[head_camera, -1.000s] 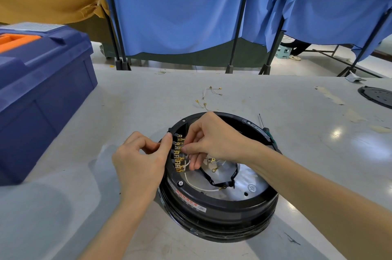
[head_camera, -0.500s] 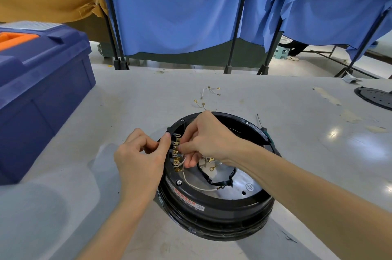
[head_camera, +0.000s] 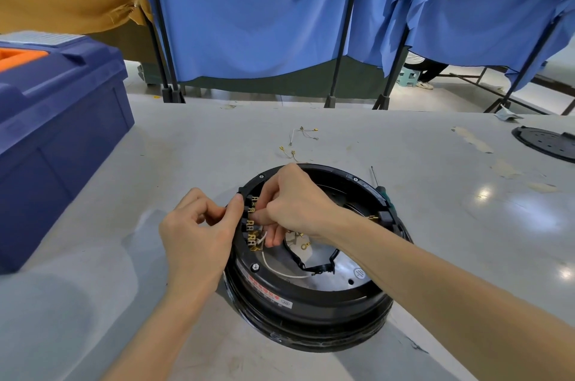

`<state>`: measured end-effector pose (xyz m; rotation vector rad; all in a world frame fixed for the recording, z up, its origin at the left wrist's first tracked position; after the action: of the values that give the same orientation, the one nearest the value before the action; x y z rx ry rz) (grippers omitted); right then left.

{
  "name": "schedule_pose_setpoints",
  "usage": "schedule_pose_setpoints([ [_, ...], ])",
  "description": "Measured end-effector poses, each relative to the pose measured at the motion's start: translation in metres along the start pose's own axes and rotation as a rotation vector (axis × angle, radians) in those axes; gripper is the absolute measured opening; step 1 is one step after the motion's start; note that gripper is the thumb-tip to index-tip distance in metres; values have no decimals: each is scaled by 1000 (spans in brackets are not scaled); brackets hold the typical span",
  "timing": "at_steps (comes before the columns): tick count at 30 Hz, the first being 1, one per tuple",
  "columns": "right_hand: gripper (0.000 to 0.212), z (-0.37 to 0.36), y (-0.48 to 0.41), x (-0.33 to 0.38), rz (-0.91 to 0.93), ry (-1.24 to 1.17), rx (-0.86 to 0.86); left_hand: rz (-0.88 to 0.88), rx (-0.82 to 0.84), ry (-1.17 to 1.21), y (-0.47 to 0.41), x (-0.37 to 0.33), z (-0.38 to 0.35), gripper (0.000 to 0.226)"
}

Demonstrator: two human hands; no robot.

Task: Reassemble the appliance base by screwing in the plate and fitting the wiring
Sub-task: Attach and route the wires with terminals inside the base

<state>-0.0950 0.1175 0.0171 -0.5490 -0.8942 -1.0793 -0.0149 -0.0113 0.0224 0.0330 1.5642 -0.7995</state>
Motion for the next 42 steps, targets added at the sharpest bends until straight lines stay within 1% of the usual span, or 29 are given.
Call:
schedule_pose_setpoints([
  [3,6,3,4,0,8,-51,43,-1,-11,-27,0,0,2,45],
  [5,3,9,7,3,33,-42,42,8,-16,-30,-1,1,3,44],
  [9,2,28,11,17,190,140,-29,49,-14,-27,-2,5,3,43],
  [12,5,23,19,25,305,240,4,61,-34,-81,-2,6,5,40],
  [17,6,10,25,26,360,305,34,55,-29,-214,-3,0,6,44],
  [23,6,7,23,28,382,326,48,52,23,-314,-3,-5,6,46],
  [27,5,5,20,23,320,271,84,-2,42,-373,-4,-12,6,52],
  [32,11,-1,17,24,362,314,105,-63,77,-439,-4,-17,4,54],
  [36,21,0,13,20,357,320,53,-82,83,-432,-4,-20,3,52],
  [39,18,2,15,21,378,374,-14,-87,86,-428,-4,-21,2,51],
  [42,11,5,14,20,348,372,-66,-83,86,-421,-4,-20,2,52],
])
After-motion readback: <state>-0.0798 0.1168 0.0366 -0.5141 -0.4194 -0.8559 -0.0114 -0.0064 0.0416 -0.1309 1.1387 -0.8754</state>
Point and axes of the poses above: each hand's wrist, its own y-axis away from the middle knuckle, its own z-axis out of the back of the hand, x = y × z, the point moved 10 cm from there along -y, towards the middle knuckle, and after that the axes turned 14 degrees about -x, right-handed, at the moved point
